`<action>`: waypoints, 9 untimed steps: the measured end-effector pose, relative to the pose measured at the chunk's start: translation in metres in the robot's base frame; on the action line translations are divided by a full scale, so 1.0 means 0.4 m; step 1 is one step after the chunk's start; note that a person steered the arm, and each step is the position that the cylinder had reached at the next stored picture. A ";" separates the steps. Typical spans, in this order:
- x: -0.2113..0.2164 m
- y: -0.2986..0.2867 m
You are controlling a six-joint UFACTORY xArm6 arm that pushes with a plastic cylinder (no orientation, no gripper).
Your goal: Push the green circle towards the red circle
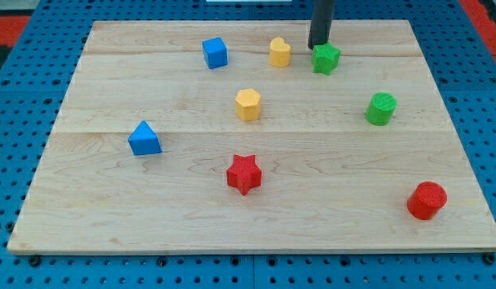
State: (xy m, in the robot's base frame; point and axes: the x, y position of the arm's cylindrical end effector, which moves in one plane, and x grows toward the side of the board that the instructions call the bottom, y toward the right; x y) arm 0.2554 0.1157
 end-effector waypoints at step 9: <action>0.458 0.145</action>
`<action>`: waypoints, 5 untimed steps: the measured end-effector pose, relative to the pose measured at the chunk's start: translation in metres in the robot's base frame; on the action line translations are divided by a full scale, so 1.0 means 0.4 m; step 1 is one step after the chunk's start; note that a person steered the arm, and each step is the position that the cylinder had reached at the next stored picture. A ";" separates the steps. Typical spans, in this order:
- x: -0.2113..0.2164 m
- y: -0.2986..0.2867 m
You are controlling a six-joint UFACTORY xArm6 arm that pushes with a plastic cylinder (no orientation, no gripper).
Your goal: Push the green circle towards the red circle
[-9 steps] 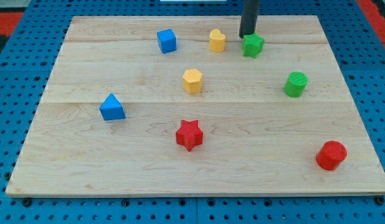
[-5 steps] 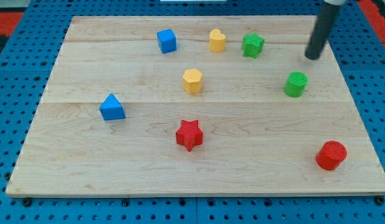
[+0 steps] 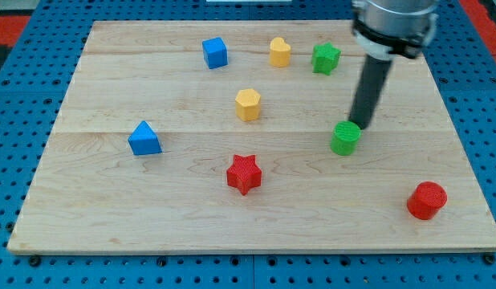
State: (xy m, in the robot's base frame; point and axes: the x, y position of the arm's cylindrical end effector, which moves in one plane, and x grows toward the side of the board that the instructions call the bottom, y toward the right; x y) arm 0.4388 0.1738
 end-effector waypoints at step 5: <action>0.100 -0.127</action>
State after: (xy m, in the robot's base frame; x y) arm 0.4787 0.1230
